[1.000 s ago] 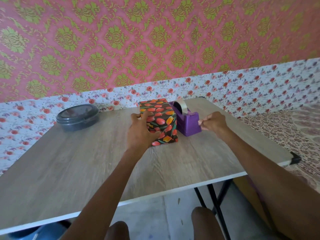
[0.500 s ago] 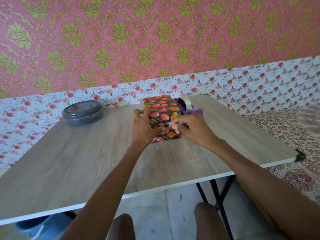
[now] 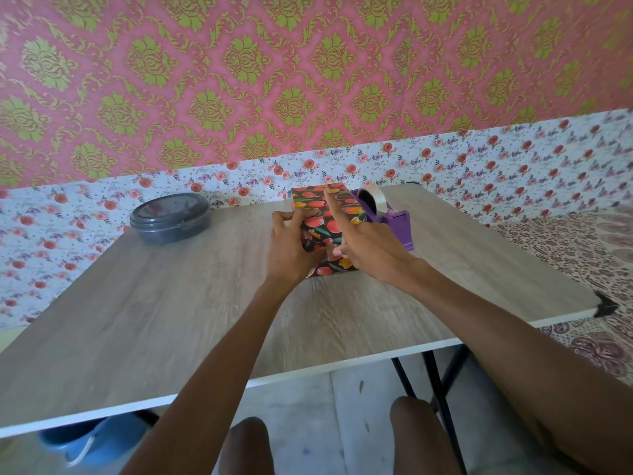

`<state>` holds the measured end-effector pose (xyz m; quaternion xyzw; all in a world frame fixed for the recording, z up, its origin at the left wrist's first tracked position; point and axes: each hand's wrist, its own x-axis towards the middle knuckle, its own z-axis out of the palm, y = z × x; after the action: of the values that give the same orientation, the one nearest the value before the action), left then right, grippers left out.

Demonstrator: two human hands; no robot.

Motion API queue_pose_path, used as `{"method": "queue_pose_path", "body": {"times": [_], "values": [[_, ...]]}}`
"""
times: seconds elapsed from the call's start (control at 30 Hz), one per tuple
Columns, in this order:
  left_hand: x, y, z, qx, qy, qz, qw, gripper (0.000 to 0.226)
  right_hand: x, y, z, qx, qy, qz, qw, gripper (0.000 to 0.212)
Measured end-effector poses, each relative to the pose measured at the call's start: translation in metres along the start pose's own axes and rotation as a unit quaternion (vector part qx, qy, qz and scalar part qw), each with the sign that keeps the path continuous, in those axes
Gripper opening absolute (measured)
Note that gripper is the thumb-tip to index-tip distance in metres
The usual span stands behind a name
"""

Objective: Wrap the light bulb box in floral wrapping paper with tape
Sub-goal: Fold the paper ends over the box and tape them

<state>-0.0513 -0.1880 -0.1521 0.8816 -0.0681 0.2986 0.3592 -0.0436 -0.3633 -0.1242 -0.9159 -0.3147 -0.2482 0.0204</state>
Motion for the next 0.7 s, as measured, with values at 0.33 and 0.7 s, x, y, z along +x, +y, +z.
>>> {"method": "queue_pose_path", "body": {"times": [0.33,0.7], "values": [[0.003,-0.005,-0.004,0.013,-0.033,0.011,0.999,0.078,0.007,-0.018,-0.006,-0.099,0.016,0.039,0.994,0.096],[0.006,-0.004,-0.007,0.063,-0.062,0.004,0.996,0.075,0.003,-0.006,0.008,-0.135,0.043,0.161,0.977,0.082]]}}
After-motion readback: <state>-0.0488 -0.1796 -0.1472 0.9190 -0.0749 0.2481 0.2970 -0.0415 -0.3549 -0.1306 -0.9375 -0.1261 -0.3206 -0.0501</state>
